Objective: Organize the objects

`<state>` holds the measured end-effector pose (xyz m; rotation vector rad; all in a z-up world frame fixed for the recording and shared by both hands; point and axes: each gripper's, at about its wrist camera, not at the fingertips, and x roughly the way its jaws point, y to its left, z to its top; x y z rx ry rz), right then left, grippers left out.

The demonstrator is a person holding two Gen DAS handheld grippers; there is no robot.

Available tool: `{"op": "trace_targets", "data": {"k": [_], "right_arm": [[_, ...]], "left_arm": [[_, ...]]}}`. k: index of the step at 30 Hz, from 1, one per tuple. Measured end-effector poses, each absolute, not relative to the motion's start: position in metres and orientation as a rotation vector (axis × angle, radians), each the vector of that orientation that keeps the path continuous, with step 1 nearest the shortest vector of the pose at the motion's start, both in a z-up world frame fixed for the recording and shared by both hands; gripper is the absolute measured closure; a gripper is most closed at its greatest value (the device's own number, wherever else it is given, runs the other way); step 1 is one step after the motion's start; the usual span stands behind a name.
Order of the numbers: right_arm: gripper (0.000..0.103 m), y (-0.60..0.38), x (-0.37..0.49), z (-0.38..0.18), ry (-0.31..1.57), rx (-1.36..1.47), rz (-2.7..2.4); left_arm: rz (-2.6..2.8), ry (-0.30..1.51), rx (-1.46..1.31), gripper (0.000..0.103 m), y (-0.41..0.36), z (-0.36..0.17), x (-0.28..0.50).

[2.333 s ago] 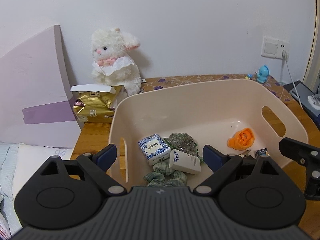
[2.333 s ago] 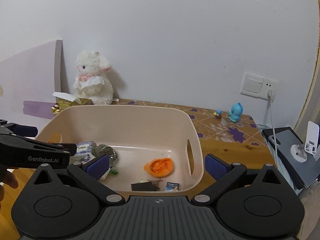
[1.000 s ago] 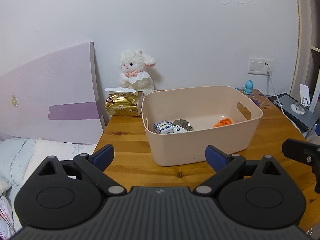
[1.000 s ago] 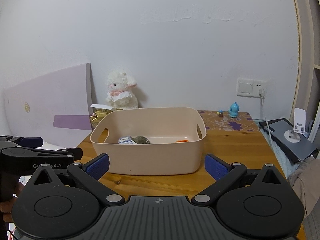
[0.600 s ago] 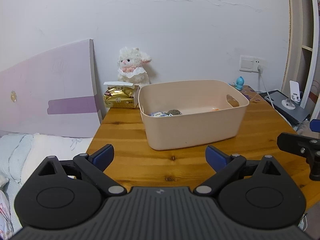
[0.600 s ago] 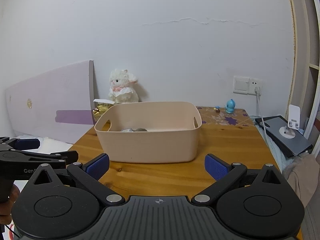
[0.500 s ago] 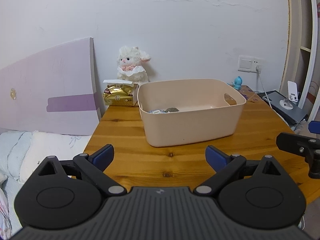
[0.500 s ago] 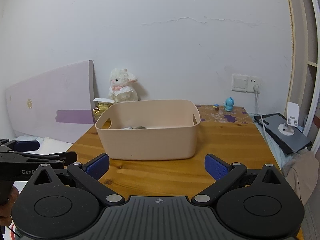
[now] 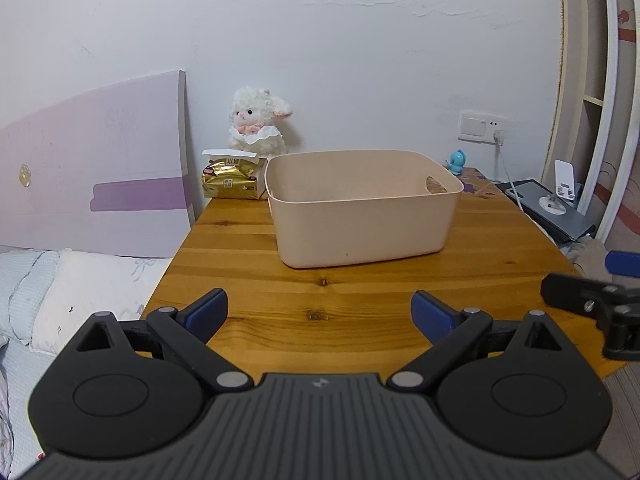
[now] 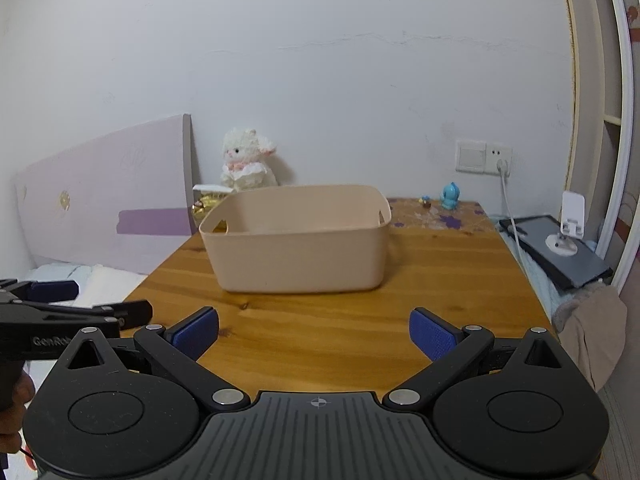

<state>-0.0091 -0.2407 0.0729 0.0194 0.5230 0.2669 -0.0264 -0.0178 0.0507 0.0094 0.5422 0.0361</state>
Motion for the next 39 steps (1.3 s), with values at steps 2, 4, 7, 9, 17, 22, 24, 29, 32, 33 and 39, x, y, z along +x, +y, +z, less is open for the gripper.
{"op": "trace_targets", "data": {"k": [2, 4, 7, 9, 17, 22, 24, 29, 32, 33, 39], "right_arm": [[0.000, -0.243, -0.012, 0.069, 0.535, 0.031, 0.266], [0.000, -0.245, -0.016, 0.065, 0.550, 0.035, 0.268], [0.000, -0.246, -0.024, 0.061, 0.558, 0.023, 0.264], [0.000, -0.248, -0.030, 0.060, 0.557, 0.022, 0.266], [0.000, -0.251, -0.050, 0.065, 0.535, 0.016, 0.277], [0.000, -0.253, -0.061, 0.070, 0.517, 0.019, 0.279], [0.000, -0.255, -0.065, 0.072, 0.510, 0.022, 0.280], [0.000, -0.256, -0.070, 0.075, 0.509, 0.025, 0.278], [0.000, -0.256, -0.072, 0.074, 0.518, 0.022, 0.281], [0.000, -0.256, -0.072, 0.074, 0.521, 0.023, 0.282], [0.000, -0.260, -0.073, 0.070, 0.530, 0.035, 0.288]], "left_arm": [[0.034, 0.541, 0.012, 0.005, -0.019, 0.050, -0.033], [0.032, 0.540, 0.016, 0.005, -0.020, 0.049, -0.039], [0.024, 0.546, 0.015, 0.005, -0.023, 0.046, -0.047], [0.022, 0.548, 0.021, 0.005, -0.023, 0.045, -0.052], [0.016, 0.530, 0.034, 0.005, -0.028, 0.046, -0.070], [0.010, 0.517, 0.043, 0.005, -0.032, 0.048, -0.079], [0.010, 0.511, 0.047, 0.005, -0.033, 0.049, -0.081], [0.000, 0.508, 0.056, 0.005, -0.036, 0.051, -0.084], [0.000, 0.502, 0.064, 0.005, -0.038, 0.051, -0.087], [0.001, 0.502, 0.065, 0.005, -0.039, 0.051, -0.087], [0.003, 0.511, 0.066, 0.005, -0.040, 0.050, -0.088]]}}
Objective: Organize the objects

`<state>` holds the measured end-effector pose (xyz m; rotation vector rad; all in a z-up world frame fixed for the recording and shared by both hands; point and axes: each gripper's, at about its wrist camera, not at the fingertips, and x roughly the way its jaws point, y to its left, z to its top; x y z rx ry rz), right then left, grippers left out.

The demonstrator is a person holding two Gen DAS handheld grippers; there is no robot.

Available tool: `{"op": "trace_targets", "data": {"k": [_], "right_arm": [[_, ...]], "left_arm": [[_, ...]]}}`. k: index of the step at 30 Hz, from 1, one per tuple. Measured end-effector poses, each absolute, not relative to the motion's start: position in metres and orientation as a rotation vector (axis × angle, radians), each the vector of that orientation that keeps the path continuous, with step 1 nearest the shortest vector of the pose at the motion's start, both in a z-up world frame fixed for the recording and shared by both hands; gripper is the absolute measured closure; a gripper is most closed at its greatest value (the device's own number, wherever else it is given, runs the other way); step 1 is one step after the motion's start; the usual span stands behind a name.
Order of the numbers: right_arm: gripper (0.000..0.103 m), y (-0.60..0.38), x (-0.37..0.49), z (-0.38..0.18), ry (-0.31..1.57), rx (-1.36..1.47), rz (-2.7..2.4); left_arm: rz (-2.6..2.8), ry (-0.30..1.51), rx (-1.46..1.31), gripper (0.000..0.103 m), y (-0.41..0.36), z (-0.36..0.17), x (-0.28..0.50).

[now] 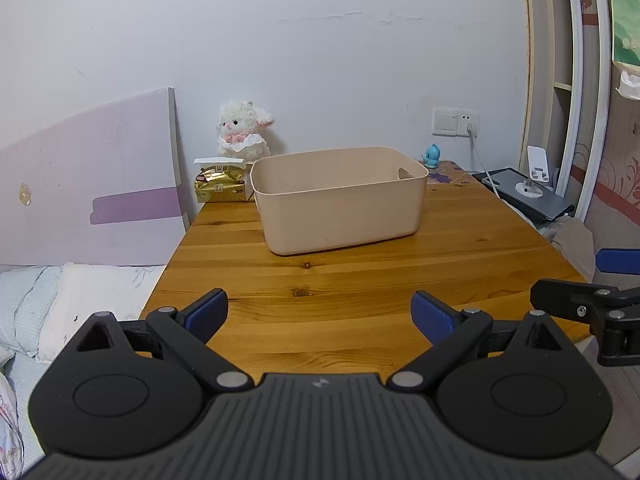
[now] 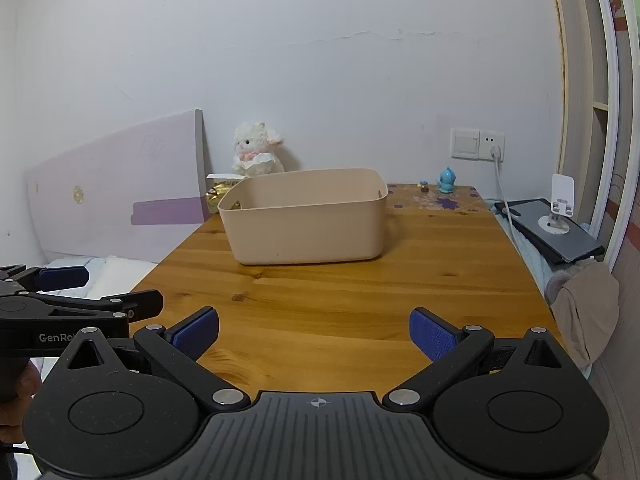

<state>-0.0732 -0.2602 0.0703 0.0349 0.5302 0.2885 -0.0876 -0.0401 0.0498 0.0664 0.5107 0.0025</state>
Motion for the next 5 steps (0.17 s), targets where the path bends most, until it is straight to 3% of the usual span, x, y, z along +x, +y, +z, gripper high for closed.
{"op": "trace_targets", "data": {"k": [5], "right_arm": [[0.000, -0.2634, -0.0701, 0.0654, 0.545, 0.045, 0.289]], "left_arm": [[0.004, 0.519, 0.072, 0.005, -0.0436, 0.0478, -0.0854]]}}
